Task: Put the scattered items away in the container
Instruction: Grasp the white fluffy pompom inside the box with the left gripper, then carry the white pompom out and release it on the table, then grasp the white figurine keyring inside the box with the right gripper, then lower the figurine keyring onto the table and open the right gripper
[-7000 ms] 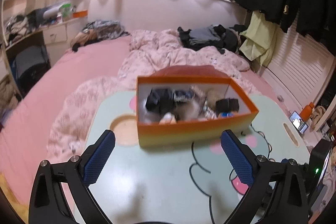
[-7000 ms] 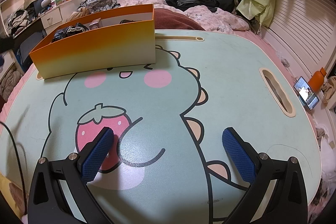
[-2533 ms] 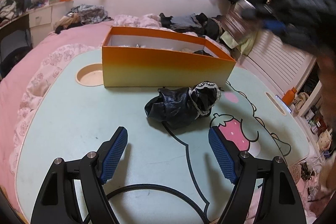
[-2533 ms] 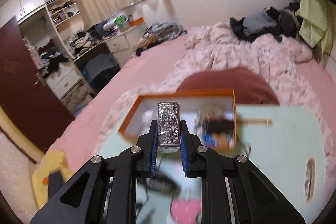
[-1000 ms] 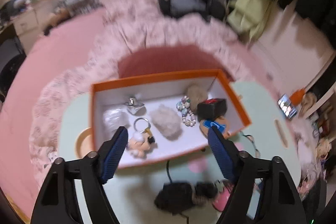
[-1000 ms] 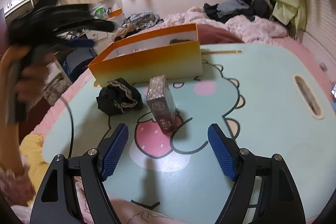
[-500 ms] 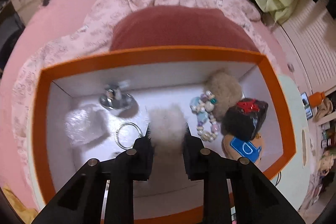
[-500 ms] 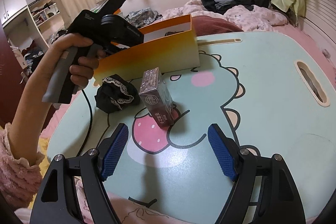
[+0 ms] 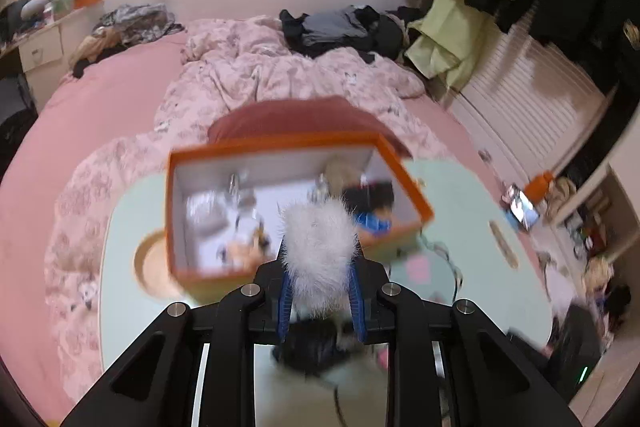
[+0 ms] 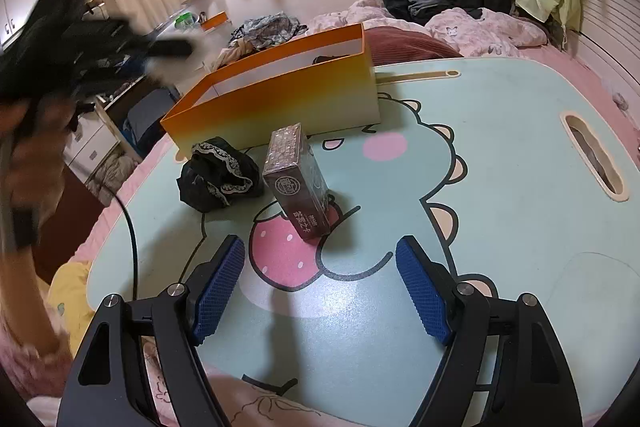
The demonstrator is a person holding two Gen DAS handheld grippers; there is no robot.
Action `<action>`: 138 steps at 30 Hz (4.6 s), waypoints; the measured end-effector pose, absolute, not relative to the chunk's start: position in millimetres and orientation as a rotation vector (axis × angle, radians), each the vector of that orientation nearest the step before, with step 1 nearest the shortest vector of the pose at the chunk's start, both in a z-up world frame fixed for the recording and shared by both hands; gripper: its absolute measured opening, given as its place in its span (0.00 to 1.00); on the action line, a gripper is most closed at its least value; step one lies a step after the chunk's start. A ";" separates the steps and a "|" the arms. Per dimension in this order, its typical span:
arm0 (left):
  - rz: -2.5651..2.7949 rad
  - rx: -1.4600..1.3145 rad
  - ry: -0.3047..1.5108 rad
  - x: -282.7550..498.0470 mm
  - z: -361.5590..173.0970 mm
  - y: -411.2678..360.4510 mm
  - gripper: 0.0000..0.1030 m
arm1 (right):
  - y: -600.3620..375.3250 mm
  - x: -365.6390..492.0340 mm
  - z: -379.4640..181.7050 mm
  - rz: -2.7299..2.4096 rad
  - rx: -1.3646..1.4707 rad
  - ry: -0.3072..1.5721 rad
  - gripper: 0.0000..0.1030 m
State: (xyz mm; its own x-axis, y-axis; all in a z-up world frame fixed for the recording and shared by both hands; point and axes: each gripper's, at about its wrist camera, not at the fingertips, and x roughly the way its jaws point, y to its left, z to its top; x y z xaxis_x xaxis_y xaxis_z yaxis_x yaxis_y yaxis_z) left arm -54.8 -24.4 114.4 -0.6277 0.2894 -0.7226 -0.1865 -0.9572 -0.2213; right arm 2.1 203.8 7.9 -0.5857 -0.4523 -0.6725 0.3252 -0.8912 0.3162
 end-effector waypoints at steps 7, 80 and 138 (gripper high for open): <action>2.706 -1.268 -0.107 -39.8 63.9 -38.9 0.22 | 203.3 2.7 8.4 -2.457 1.107 -0.213 0.76; 2.623 -0.846 -0.604 35.1 13.2 -83.7 0.72 | 91.9 -170.1 99.0 -2.111 1.326 -0.195 0.47; 2.691 -1.604 0.113 -171.2 84.4 -42.6 0.54 | 196.8 -15.5 22.2 -2.444 1.099 -0.216 0.48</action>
